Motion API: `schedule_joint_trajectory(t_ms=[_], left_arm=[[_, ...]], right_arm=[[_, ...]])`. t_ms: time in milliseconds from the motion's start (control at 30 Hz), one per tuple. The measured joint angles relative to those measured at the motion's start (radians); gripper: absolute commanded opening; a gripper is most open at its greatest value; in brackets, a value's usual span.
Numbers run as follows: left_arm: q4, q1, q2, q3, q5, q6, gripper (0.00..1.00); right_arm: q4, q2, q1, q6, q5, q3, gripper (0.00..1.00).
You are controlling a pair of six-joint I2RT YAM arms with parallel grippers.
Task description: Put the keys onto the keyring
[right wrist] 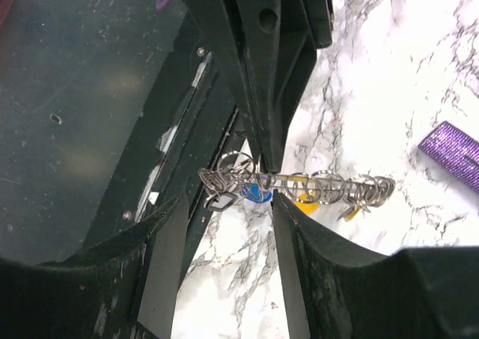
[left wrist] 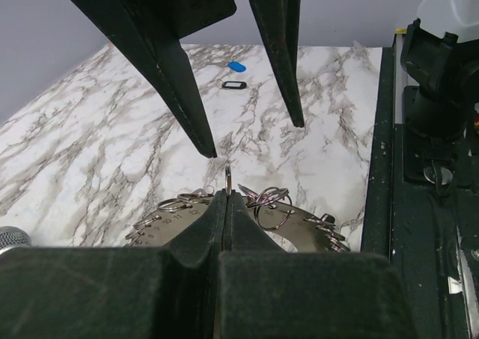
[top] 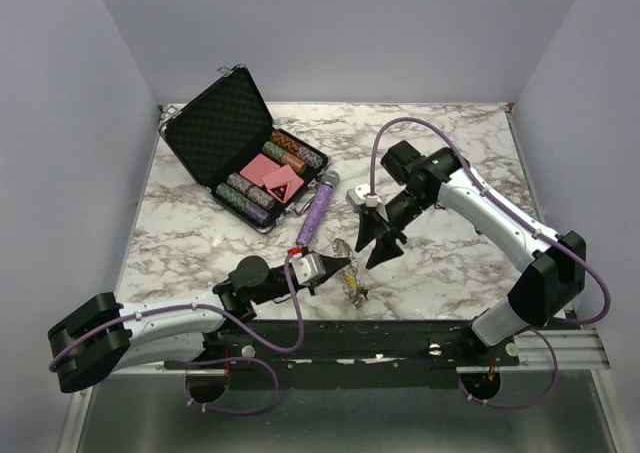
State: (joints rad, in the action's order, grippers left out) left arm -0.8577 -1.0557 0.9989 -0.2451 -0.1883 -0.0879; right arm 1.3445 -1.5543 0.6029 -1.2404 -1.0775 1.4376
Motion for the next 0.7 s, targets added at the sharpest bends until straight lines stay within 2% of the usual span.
schedule_joint_trajectory(t_ms=[300,700], left_arm=[[0.038,0.000,-0.013,-0.001,-0.015,0.053,0.00],[0.037,0.000,-0.015,-0.002,-0.006,0.196,0.00]], right_arm=[[-0.027,-0.025,-0.001,0.081,0.037,0.000,0.45],[-0.070,-0.036,0.003,0.116,0.036,0.000,0.42]])
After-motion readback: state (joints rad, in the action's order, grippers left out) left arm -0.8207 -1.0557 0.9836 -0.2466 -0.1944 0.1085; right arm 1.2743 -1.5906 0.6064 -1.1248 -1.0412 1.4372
